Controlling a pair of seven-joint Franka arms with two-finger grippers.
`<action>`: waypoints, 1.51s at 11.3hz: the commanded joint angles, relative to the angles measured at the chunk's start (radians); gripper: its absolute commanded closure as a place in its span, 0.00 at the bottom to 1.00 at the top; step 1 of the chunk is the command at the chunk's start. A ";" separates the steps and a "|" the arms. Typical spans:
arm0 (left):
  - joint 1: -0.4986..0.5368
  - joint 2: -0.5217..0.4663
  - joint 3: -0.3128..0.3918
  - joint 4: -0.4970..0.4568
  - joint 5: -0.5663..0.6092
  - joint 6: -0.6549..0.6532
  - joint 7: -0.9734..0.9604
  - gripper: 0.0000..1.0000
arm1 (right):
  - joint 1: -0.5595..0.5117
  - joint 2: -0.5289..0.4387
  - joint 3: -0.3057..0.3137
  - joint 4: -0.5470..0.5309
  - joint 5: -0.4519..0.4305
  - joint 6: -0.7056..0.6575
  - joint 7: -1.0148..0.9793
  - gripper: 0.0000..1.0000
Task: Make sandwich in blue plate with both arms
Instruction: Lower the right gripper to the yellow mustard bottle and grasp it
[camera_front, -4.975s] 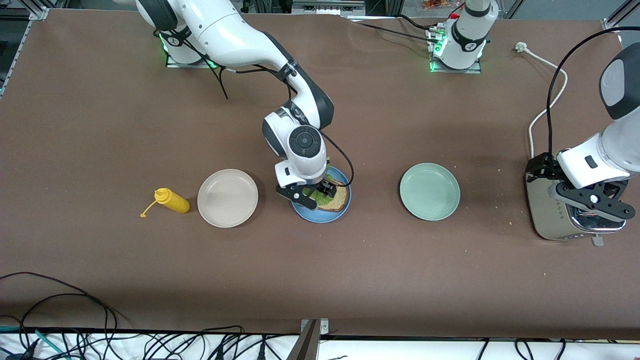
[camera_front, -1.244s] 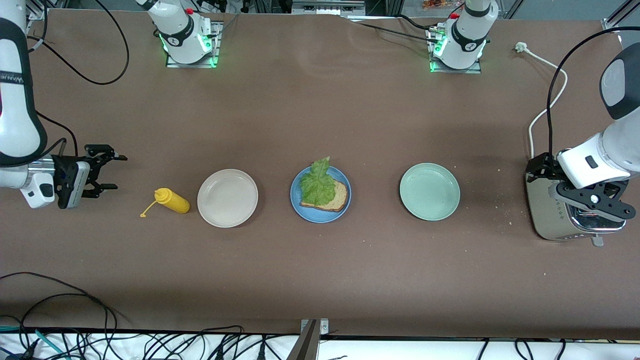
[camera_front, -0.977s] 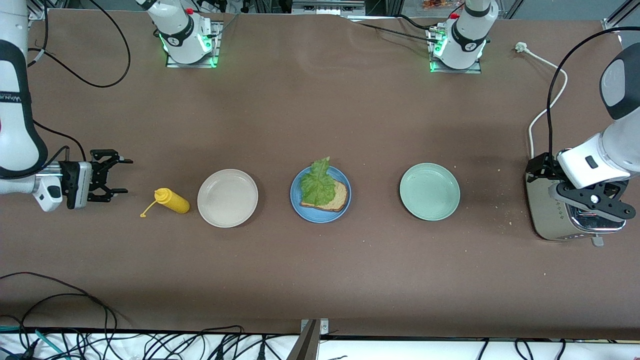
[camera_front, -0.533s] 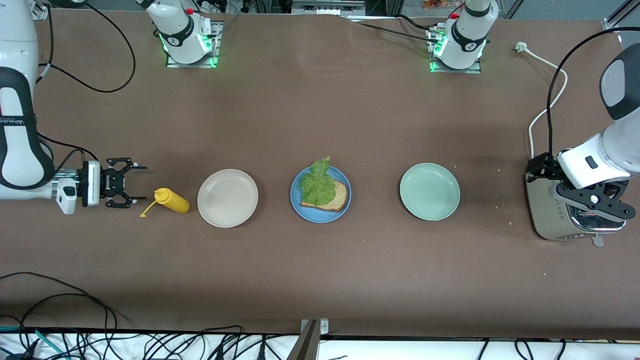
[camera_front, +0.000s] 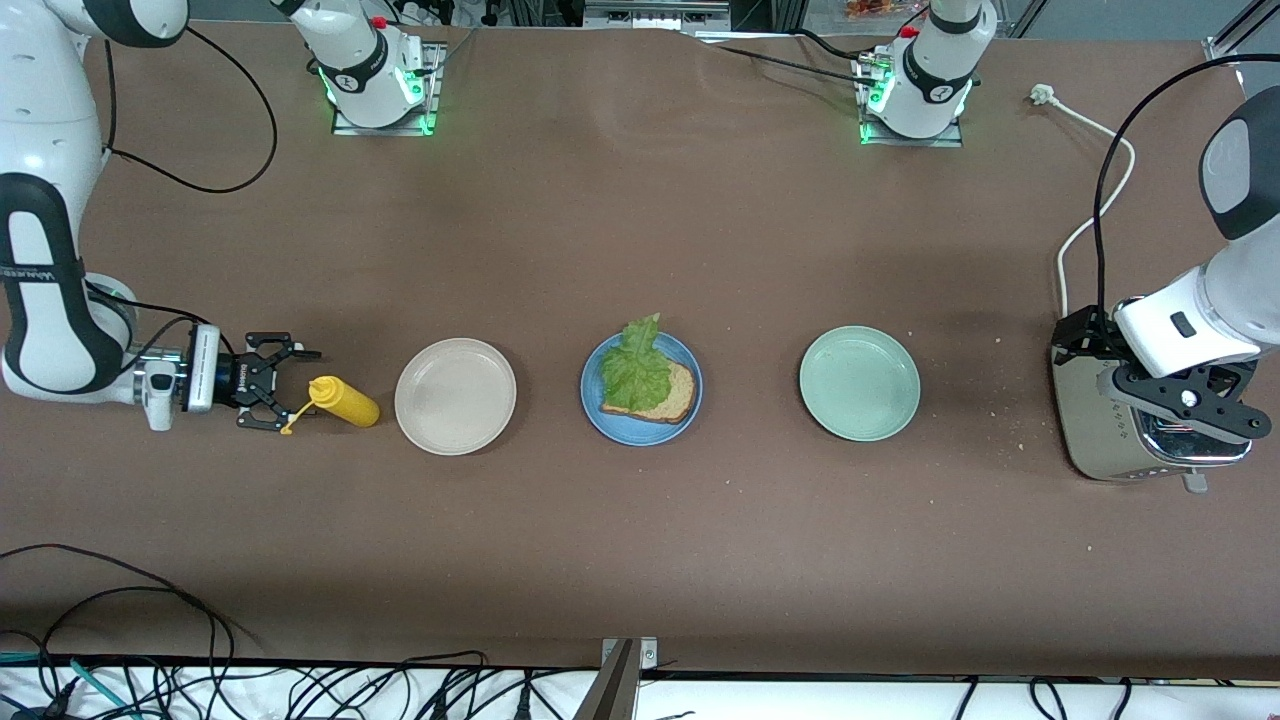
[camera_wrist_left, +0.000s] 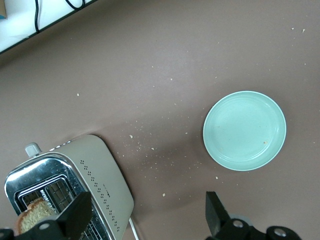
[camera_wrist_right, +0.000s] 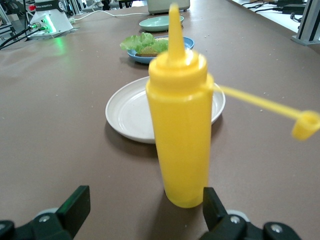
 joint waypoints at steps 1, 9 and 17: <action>0.009 0.001 -0.006 0.010 -0.012 -0.011 0.003 0.00 | -0.009 0.059 0.011 0.028 0.046 0.021 -0.067 0.00; 0.009 0.001 -0.006 0.005 -0.012 -0.012 0.005 0.00 | 0.023 0.143 0.018 0.054 0.166 0.029 -0.159 0.00; 0.010 0.001 -0.006 0.005 -0.012 -0.018 0.009 0.00 | 0.052 0.154 0.017 0.078 0.178 0.050 -0.156 0.81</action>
